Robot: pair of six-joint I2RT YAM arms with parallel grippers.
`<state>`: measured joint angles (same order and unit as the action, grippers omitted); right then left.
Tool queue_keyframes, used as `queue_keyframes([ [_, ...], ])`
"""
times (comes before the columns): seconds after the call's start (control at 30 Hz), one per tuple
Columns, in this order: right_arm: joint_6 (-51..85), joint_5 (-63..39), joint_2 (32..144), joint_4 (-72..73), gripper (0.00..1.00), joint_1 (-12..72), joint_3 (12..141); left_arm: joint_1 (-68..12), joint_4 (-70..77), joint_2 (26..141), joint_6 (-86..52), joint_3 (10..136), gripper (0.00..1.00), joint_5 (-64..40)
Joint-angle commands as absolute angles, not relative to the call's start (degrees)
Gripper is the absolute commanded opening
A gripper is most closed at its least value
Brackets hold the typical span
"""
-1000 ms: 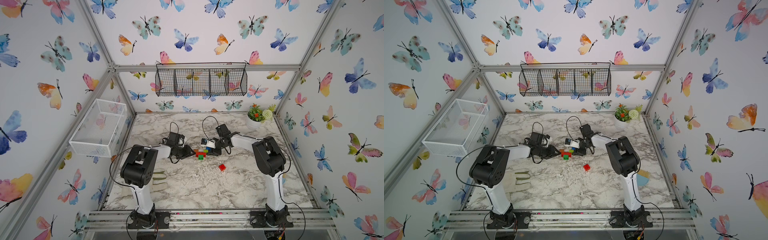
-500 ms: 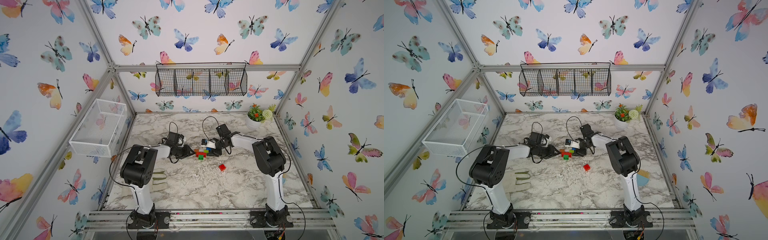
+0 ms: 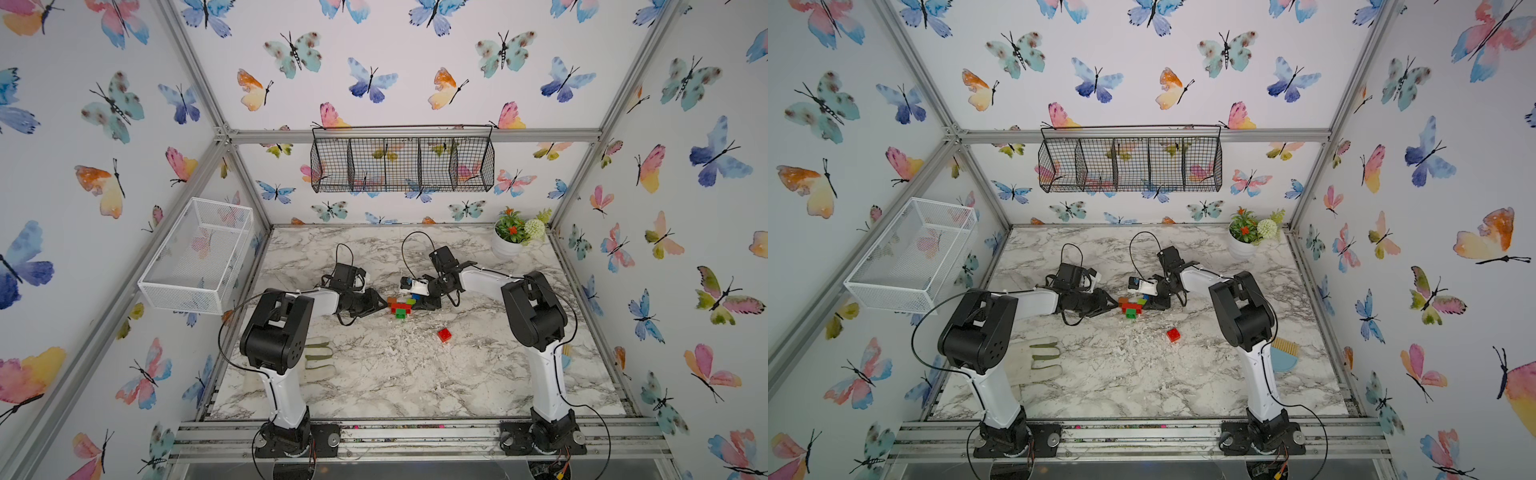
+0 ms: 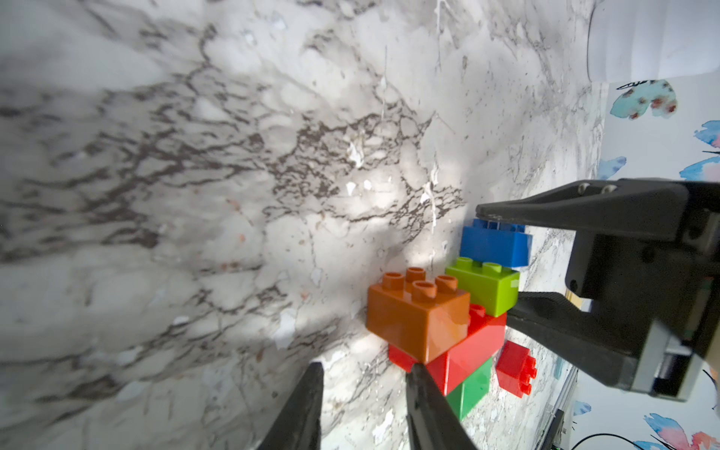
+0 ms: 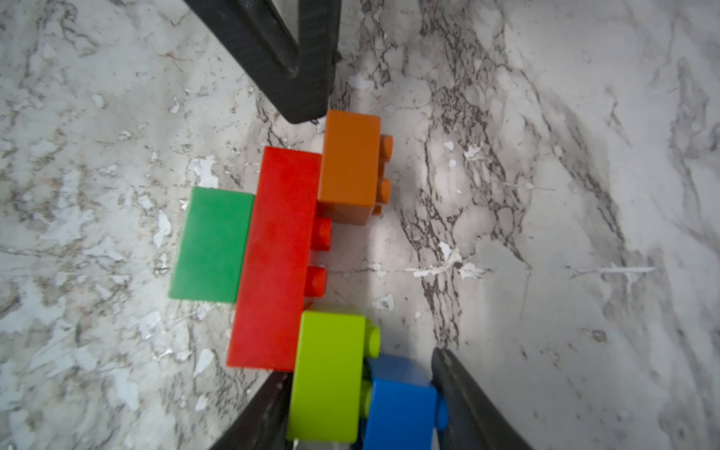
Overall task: Assemble the letter v with lego
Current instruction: Assemble the lego brick with the lego brick.
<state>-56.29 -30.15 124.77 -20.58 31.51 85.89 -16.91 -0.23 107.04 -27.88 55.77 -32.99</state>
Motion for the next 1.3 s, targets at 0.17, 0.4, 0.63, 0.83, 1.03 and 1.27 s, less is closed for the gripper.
queue_keyframes([
  [0.17, -57.82, -31.64, 126.12, -23.89, 0.53, 31.99, 86.83, -15.83, -4.92, 109.72, -26.37, 55.21, 0.4, -30.09],
  [0.4, -57.75, -31.82, 126.21, -23.95, 0.44, 32.12, 87.0, -15.65, -4.92, 109.77, -26.32, 55.28, 0.4, -30.19],
  [0.63, -57.44, -31.03, 127.47, -26.02, 0.45, 32.21, 88.66, -15.67, -5.01, 109.78, -26.19, 55.33, 0.4, -30.32],
  [0.83, -56.4, -30.77, 127.82, -26.64, 0.5, 32.29, 89.46, -15.72, -5.01, 109.01, -26.24, 54.77, 0.4, -30.4],
  [1.03, -54.66, -28.89, 127.01, -25.04, 0.61, 32.25, 89.27, -15.56, -5.35, 107.33, -26.26, 54.02, 0.42, -30.18],
  [1.27, -51.83, -24.99, 127.0, -21.87, 0.62, 32.25, 88.74, -15.51, -5.62, 106.44, -26.19, 53.46, 0.43, -30.05],
])
